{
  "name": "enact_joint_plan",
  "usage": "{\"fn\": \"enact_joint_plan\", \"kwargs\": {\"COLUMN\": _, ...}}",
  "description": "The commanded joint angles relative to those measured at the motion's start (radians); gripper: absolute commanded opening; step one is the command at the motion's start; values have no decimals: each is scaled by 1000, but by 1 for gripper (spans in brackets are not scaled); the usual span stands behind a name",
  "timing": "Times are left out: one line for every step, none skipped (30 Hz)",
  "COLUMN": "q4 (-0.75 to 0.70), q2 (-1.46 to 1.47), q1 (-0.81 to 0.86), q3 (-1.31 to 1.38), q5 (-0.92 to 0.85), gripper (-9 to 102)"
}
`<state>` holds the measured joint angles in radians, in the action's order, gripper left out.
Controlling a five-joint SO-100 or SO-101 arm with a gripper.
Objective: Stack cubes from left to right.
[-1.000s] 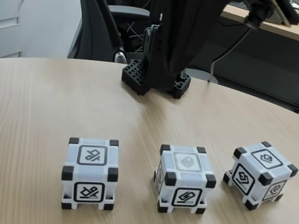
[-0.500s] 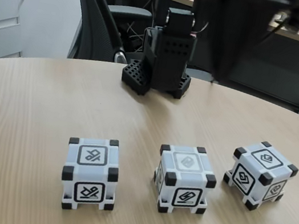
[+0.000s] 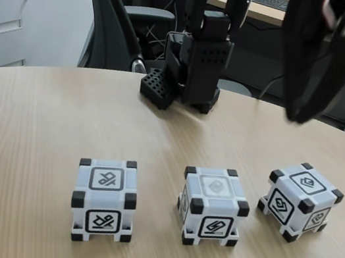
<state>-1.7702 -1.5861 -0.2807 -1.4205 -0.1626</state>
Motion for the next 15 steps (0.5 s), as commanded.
{"fn": "enact_joint_plan", "kwargs": {"q4": 9, "q2": 18, "q1": -5, "q3": 8, "q5": -3, "gripper": 0}}
{"fn": "enact_joint_plan", "kwargs": {"q4": 11, "q2": 20, "q1": -2, "q3": 8, "q5": -6, "gripper": 1}}
{"fn": "enact_joint_plan", "kwargs": {"q4": 11, "q2": 20, "q1": -2, "q3": 8, "q5": -12, "gripper": 1}}
{"fn": "enact_joint_plan", "kwargs": {"q4": 11, "q2": 20, "q1": -2, "q3": 8, "q5": -18, "gripper": 2}}
{"fn": "enact_joint_plan", "kwargs": {"q4": 12, "q2": 20, "q1": -2, "q3": 8, "q5": -28, "gripper": 2}}
{"fn": "enact_joint_plan", "kwargs": {"q4": 12, "q2": 21, "q1": -3, "q3": 8, "q5": -34, "gripper": 5}}
{"fn": "enact_joint_plan", "kwargs": {"q4": 12, "q2": 21, "q1": -8, "q3": 12, "q5": -43, "gripper": 8}}
{"fn": "enact_joint_plan", "kwargs": {"q4": 12, "q2": 21, "q1": -11, "q3": 12, "q5": -54, "gripper": 11}}
{"fn": "enact_joint_plan", "kwargs": {"q4": 12, "q2": 21, "q1": -12, "q3": 12, "q5": -75, "gripper": 13}}
{"fn": "enact_joint_plan", "kwargs": {"q4": 12, "q2": 21, "q1": -11, "q3": 14, "q5": -103, "gripper": 14}}
{"fn": "enact_joint_plan", "kwargs": {"q4": 12, "q2": 21, "q1": -8, "q3": 18, "q5": -115, "gripper": 14}}
{"fn": "enact_joint_plan", "kwargs": {"q4": 12, "q2": 21, "q1": -3, "q3": 18, "q5": -103, "gripper": 14}}
{"fn": "enact_joint_plan", "kwargs": {"q4": 12, "q2": 21, "q1": -3, "q3": 11, "q5": -126, "gripper": 14}}
{"fn": "enact_joint_plan", "kwargs": {"q4": 12, "q2": 21, "q1": -2, "q3": 9, "q5": -144, "gripper": 12}}
{"fn": "enact_joint_plan", "kwargs": {"q4": 12, "q2": 21, "q1": -2, "q3": 8, "q5": -124, "gripper": 10}}
